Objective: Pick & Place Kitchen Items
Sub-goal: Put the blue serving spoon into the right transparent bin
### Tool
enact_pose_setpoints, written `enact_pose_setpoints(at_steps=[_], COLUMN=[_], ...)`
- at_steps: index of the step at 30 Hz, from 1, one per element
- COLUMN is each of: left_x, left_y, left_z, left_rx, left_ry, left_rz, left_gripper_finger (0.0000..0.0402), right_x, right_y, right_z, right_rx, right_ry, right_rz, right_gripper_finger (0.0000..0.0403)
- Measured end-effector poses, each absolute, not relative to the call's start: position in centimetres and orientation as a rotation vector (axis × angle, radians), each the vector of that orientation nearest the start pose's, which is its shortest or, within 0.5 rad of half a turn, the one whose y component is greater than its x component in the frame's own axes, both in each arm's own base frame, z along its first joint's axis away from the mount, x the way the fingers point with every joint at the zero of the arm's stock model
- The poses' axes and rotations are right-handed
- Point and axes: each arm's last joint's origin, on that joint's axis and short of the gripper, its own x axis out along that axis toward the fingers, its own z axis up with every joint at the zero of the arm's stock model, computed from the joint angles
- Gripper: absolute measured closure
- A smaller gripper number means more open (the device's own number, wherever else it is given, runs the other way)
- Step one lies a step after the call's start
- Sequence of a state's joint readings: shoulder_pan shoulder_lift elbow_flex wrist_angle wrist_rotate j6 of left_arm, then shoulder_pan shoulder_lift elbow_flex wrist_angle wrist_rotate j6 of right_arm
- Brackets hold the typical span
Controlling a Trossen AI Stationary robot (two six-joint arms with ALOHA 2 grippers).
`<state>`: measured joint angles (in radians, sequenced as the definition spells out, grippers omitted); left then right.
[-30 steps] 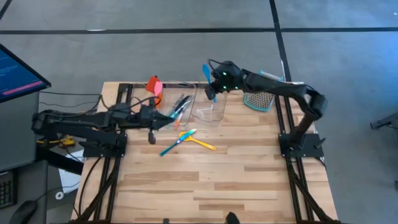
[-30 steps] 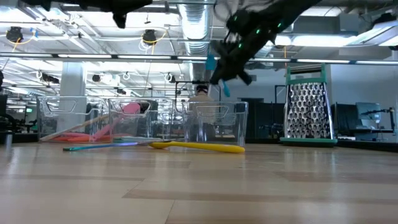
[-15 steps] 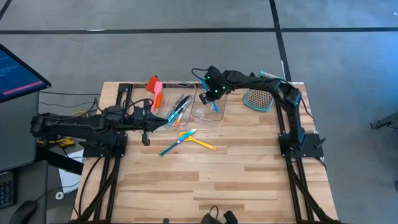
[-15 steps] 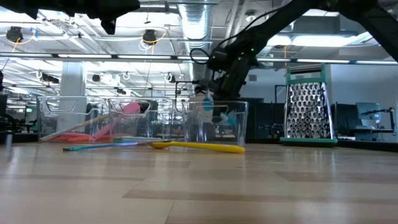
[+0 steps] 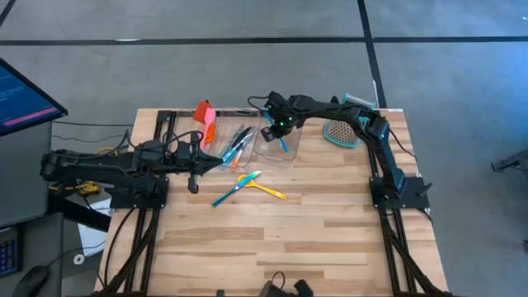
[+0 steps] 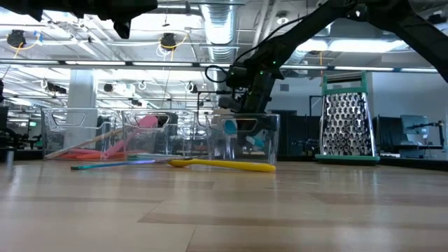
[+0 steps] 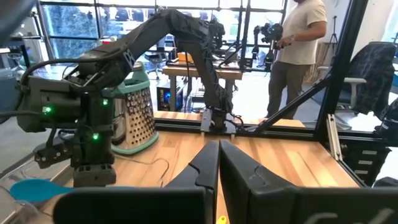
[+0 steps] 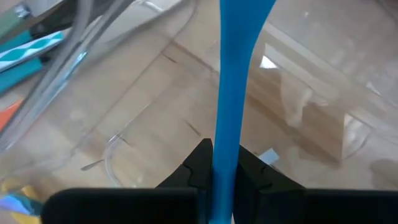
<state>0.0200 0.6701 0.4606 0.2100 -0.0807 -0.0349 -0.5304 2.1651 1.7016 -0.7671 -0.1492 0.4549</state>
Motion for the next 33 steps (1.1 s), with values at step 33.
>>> enact_pose_setpoints(at_steps=[33], left_x=[16.17], left_y=[0.55], left_z=[27.56], left_rx=[-0.068], left_ry=[-0.004], left_rz=[0.099], left_gripper_finger=[0.0399], right_x=[38.74], right_y=[-22.50], right_z=[17.76], right_rx=[0.714], right_ry=[1.075], right_rz=[-0.597], right_gripper_finger=[0.0339])
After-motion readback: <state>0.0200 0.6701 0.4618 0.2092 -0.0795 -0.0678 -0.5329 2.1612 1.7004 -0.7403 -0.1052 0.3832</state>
